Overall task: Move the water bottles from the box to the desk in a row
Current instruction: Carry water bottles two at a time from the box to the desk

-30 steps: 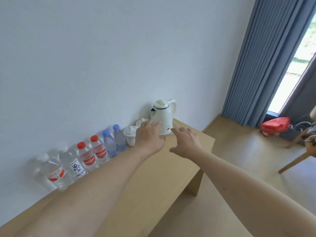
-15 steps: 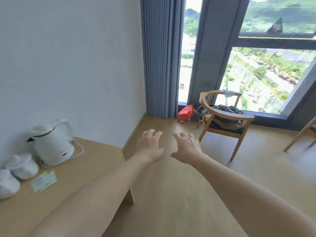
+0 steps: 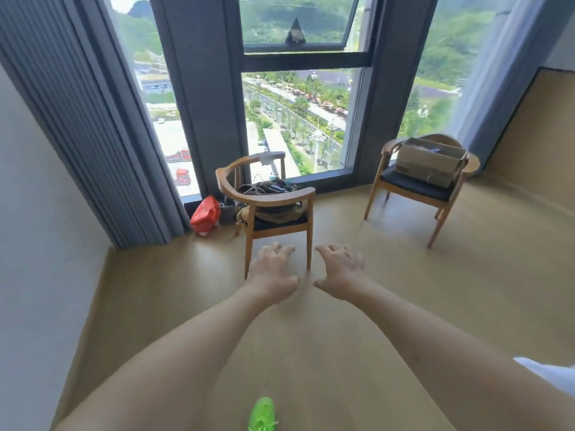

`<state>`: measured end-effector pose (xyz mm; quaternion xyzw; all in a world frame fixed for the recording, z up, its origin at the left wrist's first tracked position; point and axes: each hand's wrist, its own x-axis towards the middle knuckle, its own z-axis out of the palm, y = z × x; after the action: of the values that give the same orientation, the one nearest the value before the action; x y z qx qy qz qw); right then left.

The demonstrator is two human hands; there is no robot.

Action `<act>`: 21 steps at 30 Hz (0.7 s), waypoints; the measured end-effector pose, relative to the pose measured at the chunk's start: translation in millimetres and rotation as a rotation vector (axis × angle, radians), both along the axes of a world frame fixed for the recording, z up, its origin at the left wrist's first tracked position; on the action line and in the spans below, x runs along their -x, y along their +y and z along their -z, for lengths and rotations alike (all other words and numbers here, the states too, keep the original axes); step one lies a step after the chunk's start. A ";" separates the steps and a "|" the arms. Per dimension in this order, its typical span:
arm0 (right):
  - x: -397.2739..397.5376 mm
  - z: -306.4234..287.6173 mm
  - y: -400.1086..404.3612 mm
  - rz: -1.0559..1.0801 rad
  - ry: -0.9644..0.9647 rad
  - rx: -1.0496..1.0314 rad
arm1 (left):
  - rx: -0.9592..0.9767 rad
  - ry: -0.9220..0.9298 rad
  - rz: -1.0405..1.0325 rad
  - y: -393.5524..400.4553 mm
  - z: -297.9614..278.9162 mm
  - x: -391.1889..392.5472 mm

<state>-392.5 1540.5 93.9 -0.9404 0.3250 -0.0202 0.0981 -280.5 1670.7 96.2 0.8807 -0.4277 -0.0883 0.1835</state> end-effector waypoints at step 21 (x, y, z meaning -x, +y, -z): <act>-96.7 17.0 -277.8 0.477 0.053 -0.030 | -0.023 -0.020 0.465 -354.6 13.3 -147.6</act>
<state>-295.8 1262.7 76.9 -0.8357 0.5405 -0.0130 0.0959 -132.9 1316.1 82.9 0.7612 -0.6200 -0.1243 0.1439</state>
